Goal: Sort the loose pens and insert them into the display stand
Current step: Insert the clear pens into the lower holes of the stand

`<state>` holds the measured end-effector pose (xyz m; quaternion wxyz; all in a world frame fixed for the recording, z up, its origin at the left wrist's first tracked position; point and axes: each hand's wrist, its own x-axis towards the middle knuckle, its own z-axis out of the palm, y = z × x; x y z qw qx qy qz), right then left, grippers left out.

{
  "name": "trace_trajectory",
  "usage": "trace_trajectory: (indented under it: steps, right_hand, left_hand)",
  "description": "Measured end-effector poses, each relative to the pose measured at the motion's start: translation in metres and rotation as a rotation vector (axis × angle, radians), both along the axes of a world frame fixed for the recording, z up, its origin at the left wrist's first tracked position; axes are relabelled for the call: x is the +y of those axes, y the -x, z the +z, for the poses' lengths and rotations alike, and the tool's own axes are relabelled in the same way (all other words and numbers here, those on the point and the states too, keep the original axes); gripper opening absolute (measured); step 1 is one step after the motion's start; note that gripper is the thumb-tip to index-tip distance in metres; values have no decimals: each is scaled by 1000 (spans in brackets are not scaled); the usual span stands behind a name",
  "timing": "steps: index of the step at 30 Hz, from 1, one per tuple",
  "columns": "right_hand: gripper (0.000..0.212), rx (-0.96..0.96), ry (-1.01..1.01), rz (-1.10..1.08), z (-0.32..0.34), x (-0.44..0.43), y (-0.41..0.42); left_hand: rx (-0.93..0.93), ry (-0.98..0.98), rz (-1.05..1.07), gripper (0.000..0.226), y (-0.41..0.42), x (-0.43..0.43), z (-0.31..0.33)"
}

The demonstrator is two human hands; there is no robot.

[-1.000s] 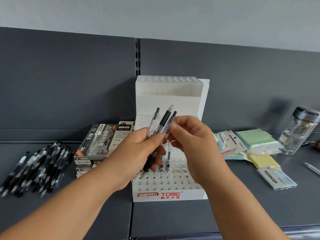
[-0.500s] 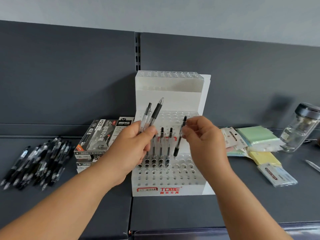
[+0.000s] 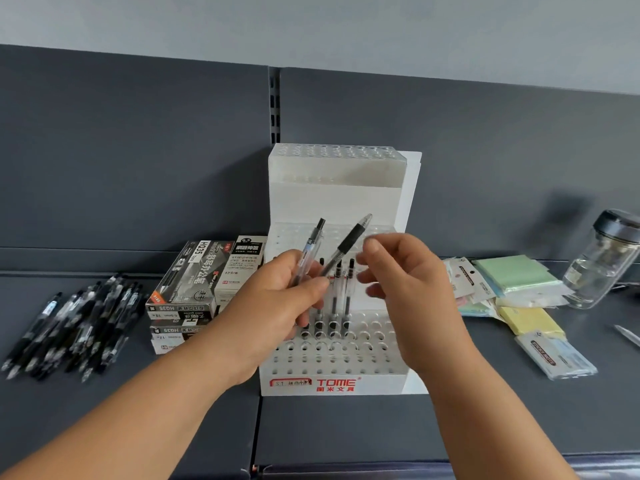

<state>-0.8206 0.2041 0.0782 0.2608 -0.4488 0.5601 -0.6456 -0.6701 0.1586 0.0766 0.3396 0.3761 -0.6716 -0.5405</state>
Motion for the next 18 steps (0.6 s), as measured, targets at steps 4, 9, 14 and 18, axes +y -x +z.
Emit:
trace_trajectory:
  steps: [4, 9, 14, 18]
  right_hand:
    - [10, -256, 24, 166, 7, 2, 2]
    - [8, -507, 89, 127, 4, 2, 28]
    - [10, -532, -63, 166, -13, 5, 55]
    - [15, -82, -207, 137, -23, 10, 65]
  left_hand:
    - [7, 34, -5, 6, 12, 4, -1]
    - [56, -39, 43, 10, 19, 6, -4]
    - [222, -37, 185, 5, 31, 6, -5]
    - [301, -24, 278, 5, 41, 6, -3]
